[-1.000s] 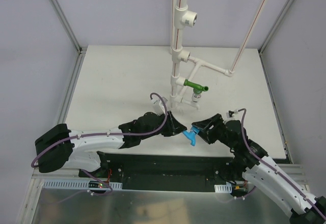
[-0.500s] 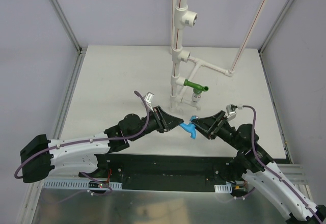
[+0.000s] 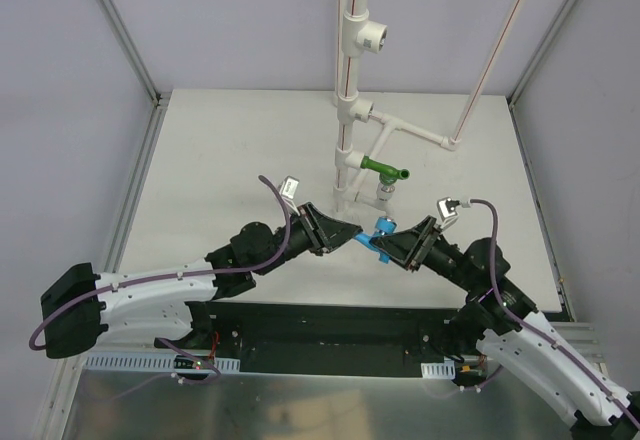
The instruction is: Install the water faucets
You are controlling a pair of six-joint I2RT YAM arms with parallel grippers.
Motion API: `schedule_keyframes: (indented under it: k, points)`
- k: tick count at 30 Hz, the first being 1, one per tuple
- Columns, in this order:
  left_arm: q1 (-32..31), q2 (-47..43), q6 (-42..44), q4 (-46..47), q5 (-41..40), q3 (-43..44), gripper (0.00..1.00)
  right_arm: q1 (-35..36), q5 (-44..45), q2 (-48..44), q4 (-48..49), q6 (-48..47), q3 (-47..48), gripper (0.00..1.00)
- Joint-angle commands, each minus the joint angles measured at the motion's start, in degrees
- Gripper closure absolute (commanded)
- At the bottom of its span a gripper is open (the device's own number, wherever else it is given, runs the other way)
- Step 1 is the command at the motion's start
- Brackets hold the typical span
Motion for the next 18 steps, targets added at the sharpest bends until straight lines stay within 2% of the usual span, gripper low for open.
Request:
schedule_keyframes:
  k: [1, 18]
  points:
    - [-0.66, 0.94, -1.12, 8.82, -1.95, 2.78, 1.00, 1.90, 0.52, 1.47, 4.69, -1.91, 2.69, 0.44]
    - [-0.66, -0.38, -3.32, 14.19, -2.05, 0.59, 1.00, 6.20, 7.99, 5.86, 15.32, -2.97, 2.77, 0.57]
